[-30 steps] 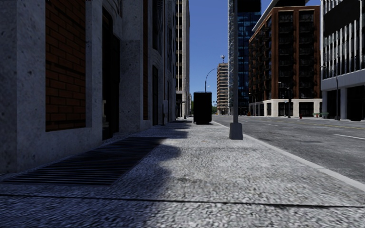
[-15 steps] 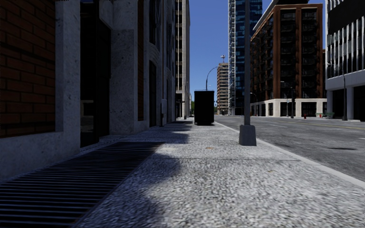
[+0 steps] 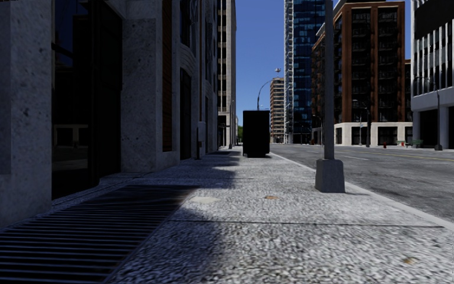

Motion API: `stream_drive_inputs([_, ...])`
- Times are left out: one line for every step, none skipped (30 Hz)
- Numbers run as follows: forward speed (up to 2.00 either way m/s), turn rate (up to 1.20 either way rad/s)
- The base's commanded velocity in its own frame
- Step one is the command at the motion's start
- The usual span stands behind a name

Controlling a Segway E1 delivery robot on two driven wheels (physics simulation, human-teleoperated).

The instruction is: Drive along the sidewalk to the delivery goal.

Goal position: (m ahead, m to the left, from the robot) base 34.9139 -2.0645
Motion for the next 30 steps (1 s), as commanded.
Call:
stream_drive_inputs([2.00, 0.00])
stream_drive_inputs([2.00, 0.00])
stream_drive_inputs([2.00, 0.00])
stream_drive_inputs([2.00, 0.00])
stream_drive_inputs([2.00, 0.00])
stream_drive_inputs([2.00, 0.00])
stream_drive_inputs([2.00, 0.00])
stream_drive_inputs([2.00, 0.00])
stream_drive_inputs([2.00, 0.00])
stream_drive_inputs([2.00, 0.00])
stream_drive_inputs([2.00, 0.00])
stream_drive_inputs([2.00, 0.00])
stream_drive_inputs([2.00, 0.00])
stream_drive_inputs([2.00, 0.00])
stream_drive_inputs([2.00, 0.00])
stream_drive_inputs([2.00, 0.00])
stream_drive_inputs([2.00, 0.00])
stream_drive_inputs([2.00, 0.00])
stream_drive_inputs([2.00, 0.00])
stream_drive_inputs([2.00, 0.00])
stream_drive_inputs([2.00, 0.00])
stream_drive_inputs([2.00, 0.00])
stream_drive_inputs([2.00, 0.00])
stream_drive_inputs([2.00, 0.00])
stream_drive_inputs([2.00, 0.00])
stream_drive_inputs([2.00, 0.00])
stream_drive_inputs([2.00, 0.00])
stream_drive_inputs([2.00, 0.00])
stream_drive_inputs([2.00, 0.00])
stream_drive_inputs([2.00, 0.00])
